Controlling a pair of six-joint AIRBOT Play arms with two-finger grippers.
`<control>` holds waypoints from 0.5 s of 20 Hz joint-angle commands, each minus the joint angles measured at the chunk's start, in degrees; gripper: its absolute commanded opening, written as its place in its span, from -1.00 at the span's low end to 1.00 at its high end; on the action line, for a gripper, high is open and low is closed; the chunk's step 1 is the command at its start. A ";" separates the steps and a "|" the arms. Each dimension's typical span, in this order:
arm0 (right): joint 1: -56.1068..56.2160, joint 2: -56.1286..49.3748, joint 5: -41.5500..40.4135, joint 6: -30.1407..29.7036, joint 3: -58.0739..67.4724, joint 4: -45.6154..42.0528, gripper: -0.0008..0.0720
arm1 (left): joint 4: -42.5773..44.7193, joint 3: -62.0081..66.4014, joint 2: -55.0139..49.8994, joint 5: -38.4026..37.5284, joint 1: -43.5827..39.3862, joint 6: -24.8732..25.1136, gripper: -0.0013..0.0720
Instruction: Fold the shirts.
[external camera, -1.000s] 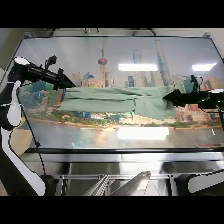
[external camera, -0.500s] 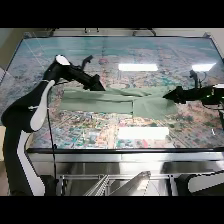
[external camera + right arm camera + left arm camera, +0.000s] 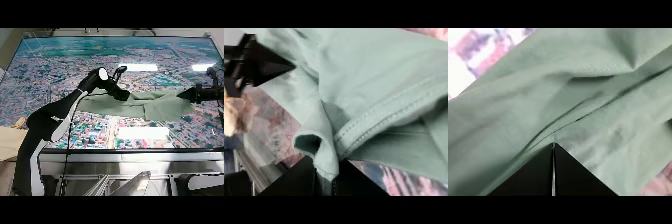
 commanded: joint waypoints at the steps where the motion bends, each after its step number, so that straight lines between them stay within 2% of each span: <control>1: -2.08 0.22 7.13 1.05 4.13 -0.81 -0.91 | 0.11 3.61 -3.91 -1.60 -1.62 -2.86 -0.95; 3: -2.75 0.22 7.52 3.23 7.69 -3.19 -0.91 | -6.34 4.66 -4.24 -0.79 -1.60 -2.60 -0.96; 4: -2.91 0.22 7.48 3.91 9.29 -4.55 -0.91 | -11.61 4.63 -3.39 0.76 -1.53 -0.92 -0.96; 6: -3.06 0.22 7.28 5.49 12.90 -8.17 -0.91 | -21.38 4.63 0.59 2.38 -0.28 5.46 -0.97; 7: -3.26 0.22 7.28 6.47 14.99 -10.10 -0.91 | -24.13 4.63 3.28 2.60 0.70 7.56 -0.97; 10: -3.63 0.22 7.34 11.41 21.88 -14.43 -0.91 | -24.70 2.54 12.57 -0.87 6.14 8.55 -0.95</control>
